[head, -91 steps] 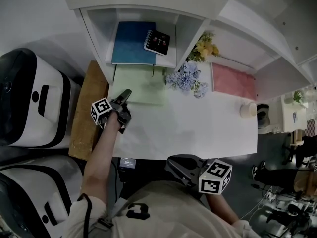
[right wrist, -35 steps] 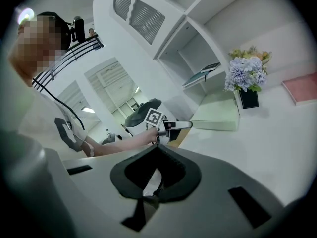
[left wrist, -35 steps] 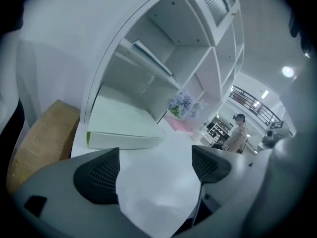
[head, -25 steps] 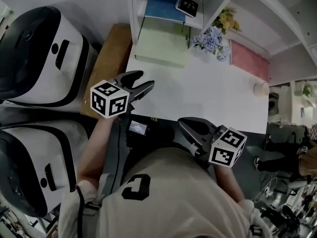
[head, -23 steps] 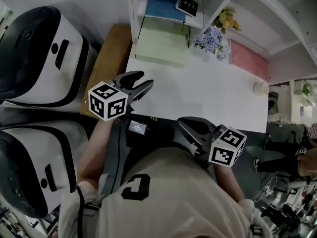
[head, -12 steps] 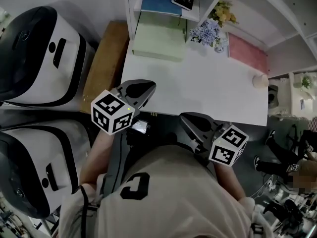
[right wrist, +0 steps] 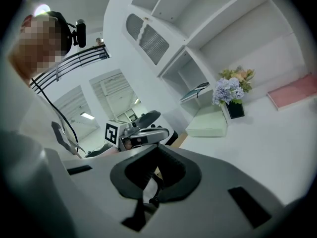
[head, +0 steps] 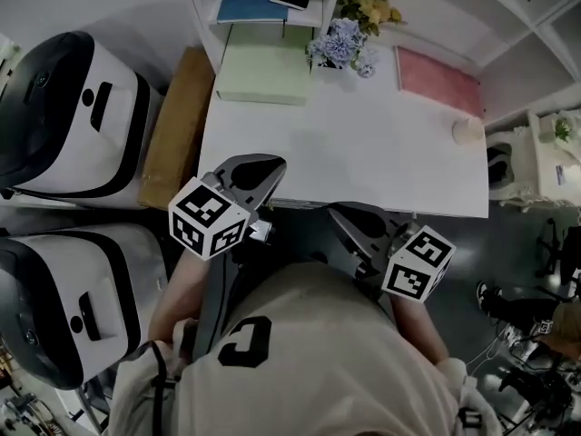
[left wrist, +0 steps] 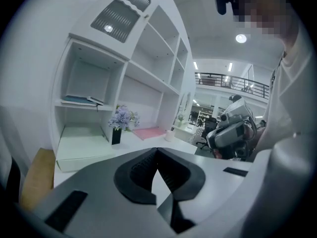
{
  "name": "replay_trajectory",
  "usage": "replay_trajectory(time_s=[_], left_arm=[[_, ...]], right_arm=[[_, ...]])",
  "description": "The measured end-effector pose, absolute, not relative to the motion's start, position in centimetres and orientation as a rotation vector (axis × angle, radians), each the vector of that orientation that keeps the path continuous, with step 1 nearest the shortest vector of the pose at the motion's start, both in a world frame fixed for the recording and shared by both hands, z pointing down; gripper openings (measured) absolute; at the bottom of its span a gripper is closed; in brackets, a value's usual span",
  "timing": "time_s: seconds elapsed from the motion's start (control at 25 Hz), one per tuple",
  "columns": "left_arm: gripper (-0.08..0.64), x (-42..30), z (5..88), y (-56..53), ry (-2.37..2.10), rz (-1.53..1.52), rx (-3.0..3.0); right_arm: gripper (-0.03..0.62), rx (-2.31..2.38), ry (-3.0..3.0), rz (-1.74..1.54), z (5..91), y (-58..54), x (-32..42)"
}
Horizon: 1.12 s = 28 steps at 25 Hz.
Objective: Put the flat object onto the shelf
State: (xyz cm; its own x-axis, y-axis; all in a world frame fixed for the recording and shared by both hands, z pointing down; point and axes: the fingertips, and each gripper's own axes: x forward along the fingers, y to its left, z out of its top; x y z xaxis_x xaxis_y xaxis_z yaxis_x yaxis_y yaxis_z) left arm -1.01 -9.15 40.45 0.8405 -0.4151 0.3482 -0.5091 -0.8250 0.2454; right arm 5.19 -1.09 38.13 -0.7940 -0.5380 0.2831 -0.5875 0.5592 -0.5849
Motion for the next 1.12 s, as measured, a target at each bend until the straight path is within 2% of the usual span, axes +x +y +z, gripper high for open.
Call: replay_trajectory(time_s=[0.52, 1.12], left_arm=[[0.014, 7.9, 39.8, -1.3, -0.746, 0.458, 2.737], [0.014, 5.0, 39.1, 5.1, -0.98, 0.493, 2.63]], right_arm=[[0.021, 0.959, -2.781, 0.96, 37.5, 6.0, 13.2], [0.021, 0.667, -2.861, 0.936, 37.0, 11.1, 11.3]])
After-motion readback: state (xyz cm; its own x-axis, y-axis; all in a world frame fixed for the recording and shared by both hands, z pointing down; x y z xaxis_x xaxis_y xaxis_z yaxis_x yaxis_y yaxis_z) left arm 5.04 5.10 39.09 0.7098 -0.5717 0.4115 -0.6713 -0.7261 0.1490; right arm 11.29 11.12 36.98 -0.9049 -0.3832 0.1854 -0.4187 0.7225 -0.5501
